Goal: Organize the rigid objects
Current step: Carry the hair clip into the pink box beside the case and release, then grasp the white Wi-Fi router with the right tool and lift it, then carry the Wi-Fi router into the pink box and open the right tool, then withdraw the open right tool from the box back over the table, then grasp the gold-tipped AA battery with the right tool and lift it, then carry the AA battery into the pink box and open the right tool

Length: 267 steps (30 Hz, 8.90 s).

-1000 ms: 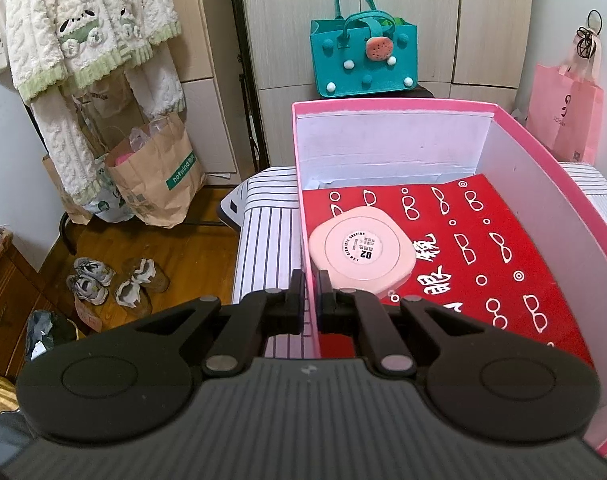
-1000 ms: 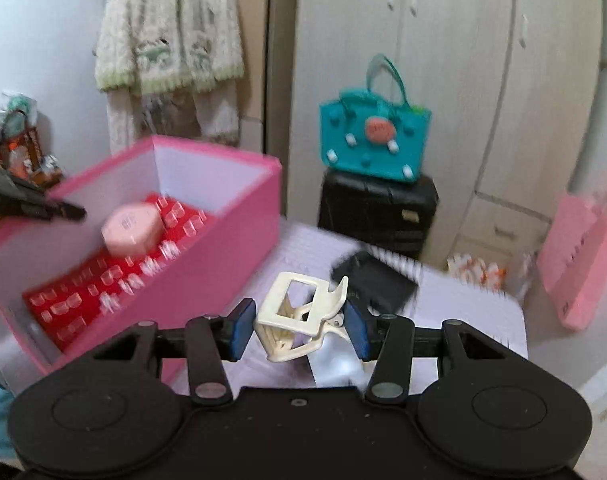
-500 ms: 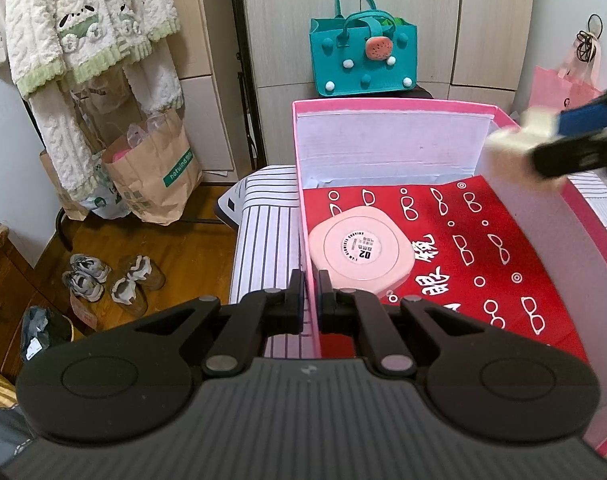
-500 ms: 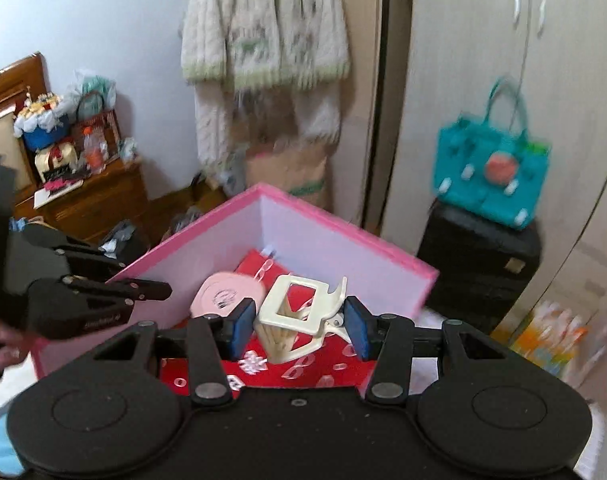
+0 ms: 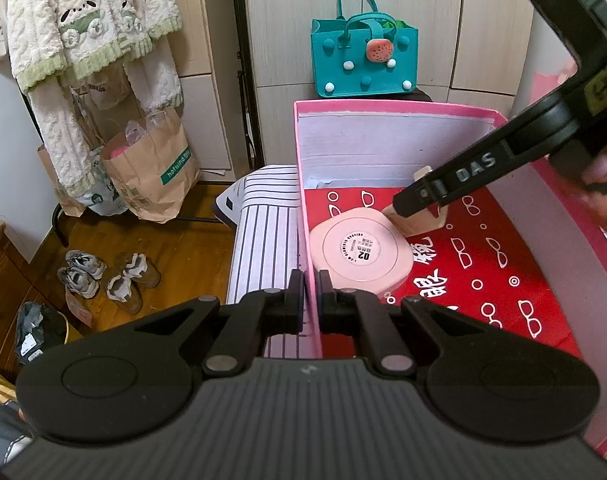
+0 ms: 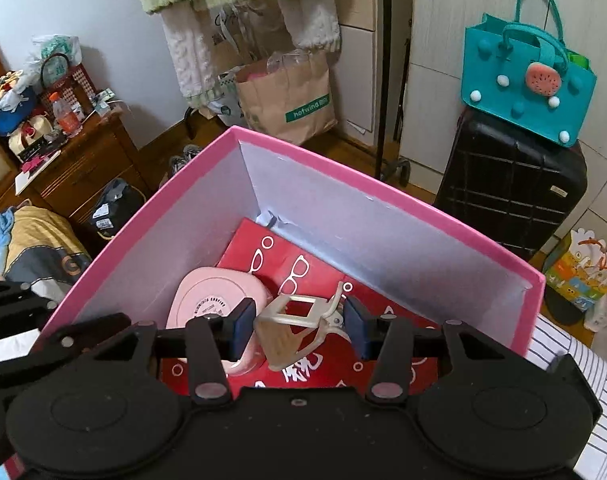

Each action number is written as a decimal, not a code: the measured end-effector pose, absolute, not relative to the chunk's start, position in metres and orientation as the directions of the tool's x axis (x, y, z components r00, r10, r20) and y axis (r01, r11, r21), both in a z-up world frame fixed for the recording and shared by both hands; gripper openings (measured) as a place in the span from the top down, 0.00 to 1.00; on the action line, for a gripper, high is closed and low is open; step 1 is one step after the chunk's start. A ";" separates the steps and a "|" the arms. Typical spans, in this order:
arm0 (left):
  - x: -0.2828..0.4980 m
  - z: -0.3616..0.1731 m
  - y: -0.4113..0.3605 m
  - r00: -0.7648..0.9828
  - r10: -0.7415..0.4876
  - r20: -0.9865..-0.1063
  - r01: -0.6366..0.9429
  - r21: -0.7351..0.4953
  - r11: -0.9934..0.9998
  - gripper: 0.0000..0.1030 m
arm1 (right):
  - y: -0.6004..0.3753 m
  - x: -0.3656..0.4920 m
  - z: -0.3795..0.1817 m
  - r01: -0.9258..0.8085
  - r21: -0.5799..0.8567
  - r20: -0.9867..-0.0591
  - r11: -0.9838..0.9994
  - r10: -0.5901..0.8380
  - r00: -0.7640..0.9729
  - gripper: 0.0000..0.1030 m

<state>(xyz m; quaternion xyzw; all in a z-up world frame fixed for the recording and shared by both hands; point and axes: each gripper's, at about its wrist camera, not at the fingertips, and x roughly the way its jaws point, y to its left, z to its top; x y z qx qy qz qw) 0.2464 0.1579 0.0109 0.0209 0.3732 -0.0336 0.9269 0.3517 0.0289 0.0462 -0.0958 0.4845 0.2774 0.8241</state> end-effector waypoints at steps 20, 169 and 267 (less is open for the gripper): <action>0.249 0.010 0.158 0.716 -0.047 -0.697 0.073 0.007 0.997 0.94 | 0.015 0.334 0.070 -0.576 0.040 -0.813 0.817 0.361 0.456 0.39; 0.226 0.029 0.156 0.625 -0.064 -0.778 0.156 0.045 0.987 0.93 | 0.092 0.291 0.025 -0.956 0.075 -0.943 0.283 0.333 0.025 0.37; 0.206 0.018 0.158 0.682 -0.023 -0.731 0.025 -0.008 1.000 0.96 | -0.113 0.209 0.090 -0.616 0.206 -0.542 0.760 0.613 0.575 0.53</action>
